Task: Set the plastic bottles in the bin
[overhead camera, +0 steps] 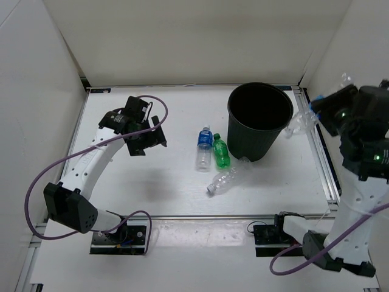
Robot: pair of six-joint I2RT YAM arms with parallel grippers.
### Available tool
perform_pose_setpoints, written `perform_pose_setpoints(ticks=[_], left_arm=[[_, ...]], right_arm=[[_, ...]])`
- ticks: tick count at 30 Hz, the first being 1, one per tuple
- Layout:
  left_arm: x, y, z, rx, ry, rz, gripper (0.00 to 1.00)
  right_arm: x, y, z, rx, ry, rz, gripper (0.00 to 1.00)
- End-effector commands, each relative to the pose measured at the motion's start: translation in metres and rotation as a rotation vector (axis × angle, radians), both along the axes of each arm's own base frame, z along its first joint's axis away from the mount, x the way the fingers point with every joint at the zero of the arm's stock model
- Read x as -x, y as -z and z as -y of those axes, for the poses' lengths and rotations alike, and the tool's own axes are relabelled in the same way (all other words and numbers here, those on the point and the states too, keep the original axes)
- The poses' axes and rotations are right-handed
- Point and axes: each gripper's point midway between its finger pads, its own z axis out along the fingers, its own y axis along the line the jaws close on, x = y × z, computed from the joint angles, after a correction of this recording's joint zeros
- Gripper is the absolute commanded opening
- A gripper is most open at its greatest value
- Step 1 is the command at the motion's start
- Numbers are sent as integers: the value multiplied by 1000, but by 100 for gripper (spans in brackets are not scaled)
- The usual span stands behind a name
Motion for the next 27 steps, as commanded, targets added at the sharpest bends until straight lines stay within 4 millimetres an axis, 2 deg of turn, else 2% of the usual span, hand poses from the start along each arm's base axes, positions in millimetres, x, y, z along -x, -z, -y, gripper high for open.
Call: perform_pose_setpoints(ticks=[1,2,4,5,6,7,8,9,10,11,14,15,17,18,19,20,21,22,23,24,25,26,27], left_arm=[[-3,-5,6,15,25,17,100],[-3,-5,6,15,25,17,100],[-1,-5,8,16,34,17,100],[-4,-8,8,12,30,30,100],[-5,-8,6,2,24,34,100],[-6,-11,6,5,24,43,100],[-5,-10,4,-5,20,37,100],[-7,-13,2,-16,22,53,100],[-7,-9,0,-30,18,37,100],[-8,-12,1,-27,18,46,100],[-9,-14,-3,-47,7,52,100],[-9,-16,-5,-51,2,63,100],[-9,-19,-7,-43,-15,70,100],[-9,-19,-7,-43,-16,70,100],[-9,-19,-7,-43,-16,70,100],[-9,-19,-7,-43,-16,70,100],[-9,-22,-7,-36,-24,77,100],[-10,-22,-10,-36,-33,77,100],[-10,-22,-10,-36,-33,77,100],[-10,-22,-12,-43,-38,80,100],[-8,-21,-12,-43,-38,80,100],[-8,-21,-12,-43,-38,80,100],[-6,-20,-13,-47,-37,71,100]], right_arm=[[-67,-22,3,98,-43,69,18],[-83,-28,-3,116,-74,102,18],[-113,-23,-9,146,-103,98,18],[-125,-33,-20,161,-129,141,18],[-143,-24,-26,175,-146,121,18],[-151,-24,-39,191,-171,123,18],[-157,-32,-42,213,-169,138,21],[-170,-20,-45,232,-166,106,25],[-174,-16,-56,241,-197,93,31],[-174,-6,-58,249,-198,57,36],[-169,8,-57,236,-169,-5,86],[-155,6,-53,220,-150,-12,100],[-139,5,-51,209,-145,-22,100],[-120,-3,-48,196,-138,-4,100],[-111,-5,-53,156,-157,10,100],[-101,15,-58,126,-183,-41,100],[-77,9,-64,89,-220,-8,100],[-65,16,-74,56,-273,-16,100],[-40,12,-84,-20,-305,17,100],[-31,49,-87,-68,-298,-68,100],[-19,65,-93,-130,-294,-98,100],[2,71,-94,-200,-280,-86,100],[7,84,-101,-300,-258,-100,100]])
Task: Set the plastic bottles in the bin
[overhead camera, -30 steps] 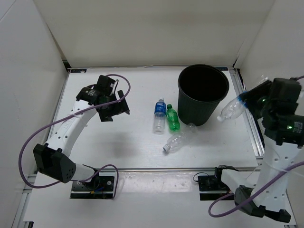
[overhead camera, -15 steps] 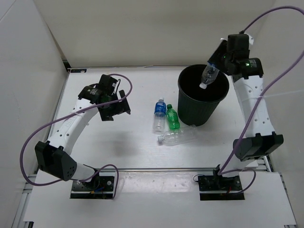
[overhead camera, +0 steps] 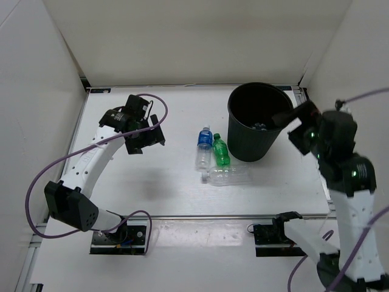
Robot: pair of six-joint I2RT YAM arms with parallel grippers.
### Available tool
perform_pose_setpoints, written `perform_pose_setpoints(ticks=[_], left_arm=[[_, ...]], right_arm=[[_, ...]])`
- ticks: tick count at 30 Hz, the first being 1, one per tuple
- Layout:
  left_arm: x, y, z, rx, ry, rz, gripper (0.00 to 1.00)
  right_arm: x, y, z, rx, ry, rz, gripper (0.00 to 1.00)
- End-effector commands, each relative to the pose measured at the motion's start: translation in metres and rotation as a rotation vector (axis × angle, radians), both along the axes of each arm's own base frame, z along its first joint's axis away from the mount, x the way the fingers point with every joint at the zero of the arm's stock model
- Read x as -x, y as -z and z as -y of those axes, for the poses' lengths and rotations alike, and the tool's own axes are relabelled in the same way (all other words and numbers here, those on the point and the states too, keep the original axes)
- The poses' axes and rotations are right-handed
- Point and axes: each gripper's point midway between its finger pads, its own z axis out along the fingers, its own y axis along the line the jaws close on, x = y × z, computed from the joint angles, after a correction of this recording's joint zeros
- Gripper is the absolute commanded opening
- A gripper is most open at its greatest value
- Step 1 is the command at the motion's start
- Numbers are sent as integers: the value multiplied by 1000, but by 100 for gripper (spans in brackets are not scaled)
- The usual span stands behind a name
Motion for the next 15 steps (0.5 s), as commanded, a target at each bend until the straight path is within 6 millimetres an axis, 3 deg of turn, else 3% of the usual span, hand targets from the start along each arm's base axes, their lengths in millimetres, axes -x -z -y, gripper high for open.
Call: perform_pose_setpoints(ticks=[1,3,4,5,8,15], left_arm=[[-2,-19,-8,8,-27,60,100],[1,-21,-9,8,-27,60,100],[1,-21,-10,0,-31,63,100],[3,-20,-11,0,-31,63,100],[8,-15,-13,-4,-31,52,100],[12,-14,-17,-12,-36,57,100]], right_arm=[[25,79,-31,-269,0,-222,100],[37,97,-30,-366,62,-244,100],[33,97,-35,-451,89,-230,100],[35,118,-37,-478,98,-255,100],[30,143,-48,-588,138,-344,100],[20,217,-79,-631,230,-636,100]])
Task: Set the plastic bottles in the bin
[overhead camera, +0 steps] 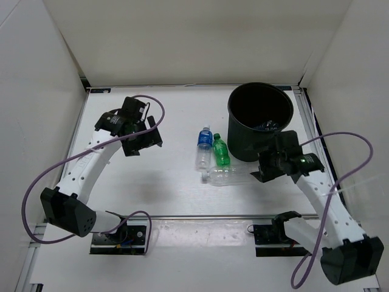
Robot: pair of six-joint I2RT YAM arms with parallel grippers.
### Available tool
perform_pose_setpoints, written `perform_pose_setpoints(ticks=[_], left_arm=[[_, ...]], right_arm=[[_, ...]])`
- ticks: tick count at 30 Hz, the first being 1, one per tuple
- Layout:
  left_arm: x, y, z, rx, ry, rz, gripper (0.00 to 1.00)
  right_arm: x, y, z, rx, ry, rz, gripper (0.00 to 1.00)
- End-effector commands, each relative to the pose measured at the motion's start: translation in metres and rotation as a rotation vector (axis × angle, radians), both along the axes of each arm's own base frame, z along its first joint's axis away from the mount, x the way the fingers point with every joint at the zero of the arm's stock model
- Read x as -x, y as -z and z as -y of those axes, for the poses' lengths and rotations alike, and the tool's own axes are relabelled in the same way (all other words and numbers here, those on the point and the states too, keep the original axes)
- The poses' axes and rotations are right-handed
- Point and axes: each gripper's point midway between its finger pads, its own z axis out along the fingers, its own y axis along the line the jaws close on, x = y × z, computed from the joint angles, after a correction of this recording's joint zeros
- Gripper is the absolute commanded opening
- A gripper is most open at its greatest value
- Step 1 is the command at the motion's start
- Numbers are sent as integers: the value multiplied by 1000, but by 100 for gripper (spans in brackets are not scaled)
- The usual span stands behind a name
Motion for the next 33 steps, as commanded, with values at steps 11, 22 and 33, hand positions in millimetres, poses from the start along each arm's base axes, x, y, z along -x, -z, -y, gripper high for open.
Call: perform_pose_setpoints(ticks=[11,22,33], left_arm=[[19,-11,-19,-23,-35,42,100],[32,1,-30,-59,-43,7,100],[38,4,-33,-67,-41,-11,100]], right_arm=[[-10,69,-45,-56,78,-298,100],[20,146,-28,67,80,-481,100],[64,74,-22,39,0,-581,40]])
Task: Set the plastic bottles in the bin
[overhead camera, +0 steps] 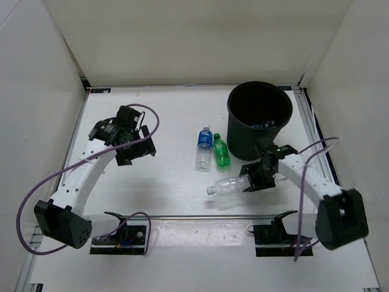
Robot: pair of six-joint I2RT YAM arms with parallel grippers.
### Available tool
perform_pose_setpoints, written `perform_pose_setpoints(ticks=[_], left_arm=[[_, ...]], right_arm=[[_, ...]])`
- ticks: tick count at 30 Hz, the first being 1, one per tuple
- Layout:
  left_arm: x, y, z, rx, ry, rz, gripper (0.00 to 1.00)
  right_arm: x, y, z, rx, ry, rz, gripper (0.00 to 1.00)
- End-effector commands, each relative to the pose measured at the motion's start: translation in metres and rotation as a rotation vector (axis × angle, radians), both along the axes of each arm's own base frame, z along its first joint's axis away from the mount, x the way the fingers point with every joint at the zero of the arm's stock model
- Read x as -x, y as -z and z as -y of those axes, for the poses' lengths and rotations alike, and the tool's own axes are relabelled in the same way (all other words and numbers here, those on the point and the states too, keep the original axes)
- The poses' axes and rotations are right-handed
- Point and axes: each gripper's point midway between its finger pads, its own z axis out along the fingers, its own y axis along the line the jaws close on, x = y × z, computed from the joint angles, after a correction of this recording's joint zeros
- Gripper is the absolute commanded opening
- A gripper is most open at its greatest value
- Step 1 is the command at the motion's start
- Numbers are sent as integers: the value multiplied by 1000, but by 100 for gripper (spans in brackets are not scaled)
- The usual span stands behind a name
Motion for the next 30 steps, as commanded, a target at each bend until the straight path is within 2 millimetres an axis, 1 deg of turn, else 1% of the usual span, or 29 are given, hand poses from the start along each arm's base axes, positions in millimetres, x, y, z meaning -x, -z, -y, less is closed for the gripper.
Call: perform_pose_setpoints(ticks=[1,2,3,4,6,7,8,9,10,11,12,13,14,15,16,17,18,19,20,21,22,23,24,25,26,27,28,29,30], left_arm=[[5,-7,-4,7,-19,28,100],[5,-9,-5,11,-19,37,100],[7,-5,-3,25,-26,33,100],[6,-3,-2,32,-38,34,100],[1,-3,4,74,-41,53,100],[0,-1,5,91,-52,51,100],[-4,0,12,138,-41,48,100],[-5,10,14,160,-43,17,100],[-7,13,17,190,-53,4,100],[-8,16,21,225,-48,-16,100],[-13,19,26,243,-49,-23,100],[-16,20,30,260,-52,-27,100],[-18,21,33,273,-46,-27,100],[-20,20,38,296,-34,-30,100],[-26,18,42,315,-37,-24,100],[-33,15,46,330,-29,-8,100],[-36,11,52,357,-13,-5,100],[-45,7,57,374,-4,3,100],[-51,2,61,387,14,15,100],[-55,-1,64,397,21,16,100],[-68,-7,67,395,34,32,100],[-73,-10,70,404,39,33,100],[-79,-12,71,400,49,39,100],[-88,-20,75,412,58,56,100],[-96,-11,77,405,53,29,100],[-99,-10,84,413,66,21,100],[-104,-9,87,424,72,12,100],[-114,-7,95,423,83,5,100],[-116,-6,105,422,105,-2,100]], right_arm=[[18,-69,-7,-95,-50,33,35],[25,-83,-4,-97,-60,43,29],[15,-112,-8,-127,-74,131,27],[13,-135,-6,-150,-74,207,27],[1,-172,-3,-150,-135,353,24],[-11,-215,-5,-168,-163,491,24],[-15,-235,-6,-173,-193,553,24],[-24,-251,-10,-171,-264,623,24],[-31,-269,-13,-165,-296,697,22],[-42,-311,-16,-158,-323,857,21],[-55,-326,-14,-110,-332,929,21],[-67,-344,-8,-44,-333,1014,21],[-86,-358,16,134,-315,1099,21],[-97,-396,27,212,-280,1221,23],[-117,-403,35,315,-283,1247,25],[-128,-412,47,418,-284,1270,26],[-148,-407,61,552,-298,1228,26],[-155,-426,87,678,-215,1237,26],[-165,-429,102,754,-196,1225,26],[-181,-433,109,838,-225,1229,27],[-189,-436,121,888,-215,1222,27],[-197,-437,125,917,-223,1220,29],[-208,-428,129,949,-230,1187,31],[-212,-423,136,982,-239,1154,36],[-221,-407,138,1003,-247,1102,40],[-224,-397,141,1022,-247,1064,45],[-226,-389,147,1030,-247,1038,68],[-231,-376,148,1022,-268,1012,89],[-232,-367,144,1002,-287,1001,100]])
